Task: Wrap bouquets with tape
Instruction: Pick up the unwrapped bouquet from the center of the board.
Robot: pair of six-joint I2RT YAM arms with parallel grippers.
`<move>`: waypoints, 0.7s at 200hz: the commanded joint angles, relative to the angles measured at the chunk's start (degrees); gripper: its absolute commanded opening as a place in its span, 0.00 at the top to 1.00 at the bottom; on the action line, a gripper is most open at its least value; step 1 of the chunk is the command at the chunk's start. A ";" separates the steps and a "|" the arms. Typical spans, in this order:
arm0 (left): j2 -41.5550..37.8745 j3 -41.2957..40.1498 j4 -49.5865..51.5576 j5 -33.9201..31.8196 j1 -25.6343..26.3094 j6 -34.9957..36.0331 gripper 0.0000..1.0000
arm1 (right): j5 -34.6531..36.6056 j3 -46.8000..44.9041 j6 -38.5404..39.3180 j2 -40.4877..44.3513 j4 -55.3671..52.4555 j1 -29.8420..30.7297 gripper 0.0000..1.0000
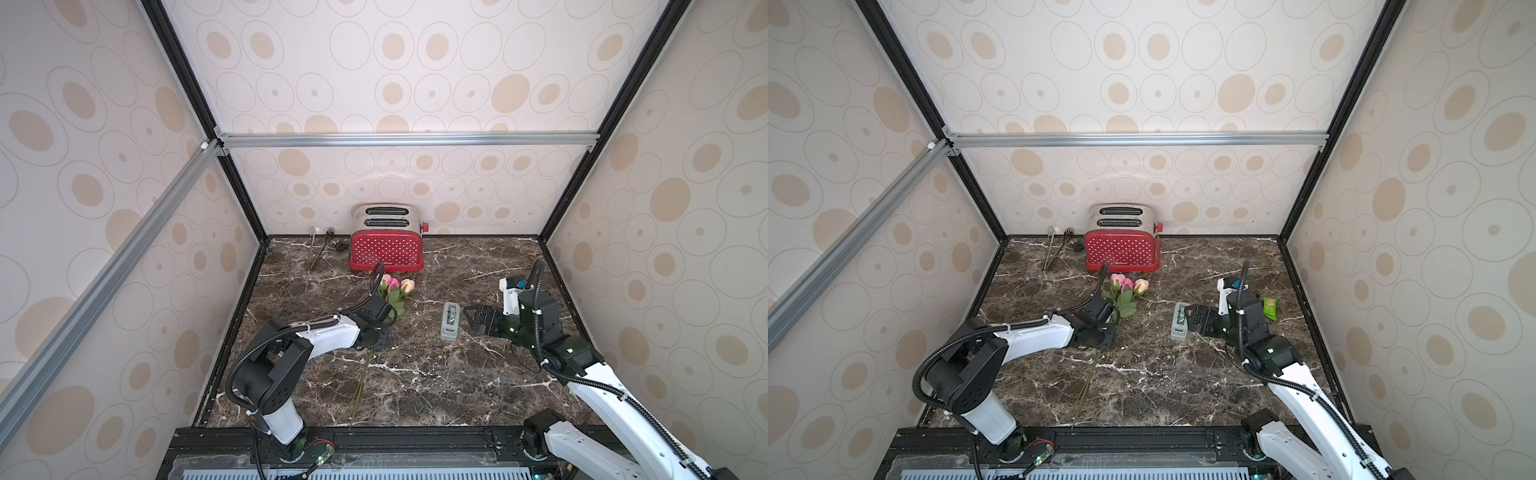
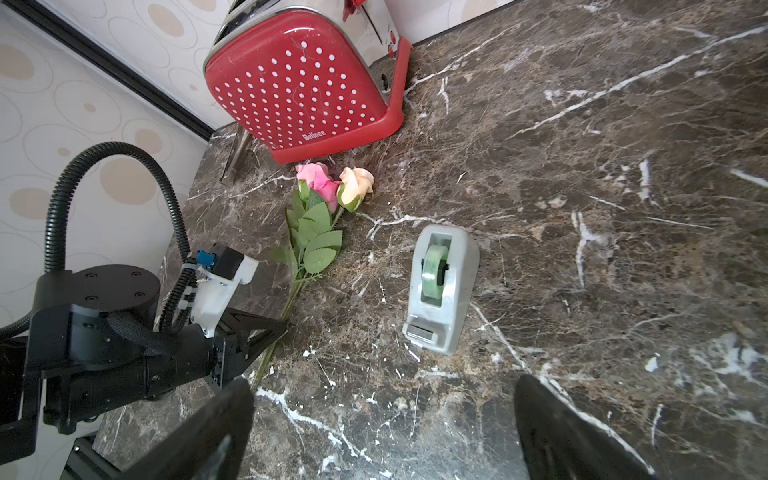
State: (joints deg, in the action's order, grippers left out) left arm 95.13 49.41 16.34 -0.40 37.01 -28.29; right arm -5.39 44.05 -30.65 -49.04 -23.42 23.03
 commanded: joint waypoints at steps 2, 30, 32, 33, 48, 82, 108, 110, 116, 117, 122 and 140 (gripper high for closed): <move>-0.69 -3.94 0.90 3.35 -1.30 -11.46 0.91 | 1.18 -0.73 -0.58 -1.16 2.38 1.68 0.00; 0.39 -3.80 -3.65 6.21 -2.12 -20.22 0.92 | 1.95 -0.12 -0.76 -3.18 2.83 4.28 0.00; 0.64 -3.57 -3.92 6.45 -2.12 -20.68 0.92 | 2.11 -0.04 -0.73 -3.35 2.85 4.52 0.00; 0.70 -3.46 -3.97 6.55 -2.12 -20.89 0.92 | 2.17 -0.03 -0.73 -3.39 2.94 4.68 0.00; 2.35 -2.15 -5.53 7.21 -2.12 -23.98 0.91 | 2.98 0.37 -0.96 -4.47 3.14 6.69 0.00; 6.62 1.78 -6.41 6.67 -2.11 -29.43 0.88 | 4.77 1.25 -2.01 -7.65 2.35 12.07 0.00; 9.00 4.10 -6.86 5.86 -2.12 -31.03 0.88 | 6.91 1.56 -2.89 -9.18 1.62 16.13 0.00; 9.26 4.33 -6.78 5.85 -2.12 -30.97 0.88 | 6.95 1.56 -2.91 -9.22 1.62 16.34 0.00; 9.97 5.35 -6.13 5.65 -2.12 -30.94 0.88 | 7.09 1.48 -3.29 -9.47 1.63 16.90 0.00; 10.11 5.53 -5.96 5.57 -2.12 -30.94 0.88 | 7.07 1.48 -3.37 -9.53 1.63 16.98 0.00; 10.60 6.13 -5.63 5.50 -2.12 -30.91 0.88 | 7.21 1.47 -3.65 -9.73 1.61 17.38 0.00; 10.93 7.24 -5.25 5.51 -2.04 -30.78 0.86 | 7.18 1.39 -4.61 -10.53 1.37 18.99 0.00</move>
State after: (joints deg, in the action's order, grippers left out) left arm 103.24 55.77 6.44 6.37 35.14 -56.90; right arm 0.05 44.07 -33.12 -58.67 -21.41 40.21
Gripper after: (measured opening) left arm 0.123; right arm 0.996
